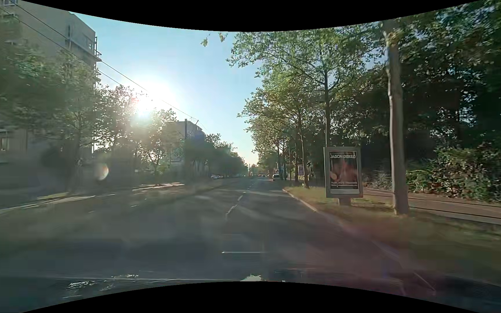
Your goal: Follow the waypoints while adhering to traffic rules and regulations
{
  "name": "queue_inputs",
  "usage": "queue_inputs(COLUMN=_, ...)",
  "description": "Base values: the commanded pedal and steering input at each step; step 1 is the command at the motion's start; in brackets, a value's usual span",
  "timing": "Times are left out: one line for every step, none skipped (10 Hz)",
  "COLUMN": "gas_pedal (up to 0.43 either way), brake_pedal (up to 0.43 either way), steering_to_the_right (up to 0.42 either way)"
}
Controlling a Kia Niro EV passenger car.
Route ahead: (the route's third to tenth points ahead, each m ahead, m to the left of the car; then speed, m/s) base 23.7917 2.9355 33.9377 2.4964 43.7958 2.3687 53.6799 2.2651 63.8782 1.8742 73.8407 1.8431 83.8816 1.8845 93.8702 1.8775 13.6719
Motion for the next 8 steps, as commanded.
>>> queue_inputs(gas_pedal=0.087, brake_pedal=0.0, steering_to_the_right=0.004)
queue_inputs(gas_pedal=0.087, brake_pedal=0.0, steering_to_the_right=0.004)
queue_inputs(gas_pedal=0.087, brake_pedal=0.0, steering_to_the_right=0.004)
queue_inputs(gas_pedal=0.087, brake_pedal=0.0, steering_to_the_right=0.004)
queue_inputs(gas_pedal=0.087, brake_pedal=0.0, steering_to_the_right=0.004)
queue_inputs(gas_pedal=0.087, brake_pedal=0.0, steering_to_the_right=0.004)
queue_inputs(gas_pedal=0.087, brake_pedal=0.0, steering_to_the_right=0.003)
queue_inputs(gas_pedal=0.087, brake_pedal=0.0, steering_to_the_right=0.003)
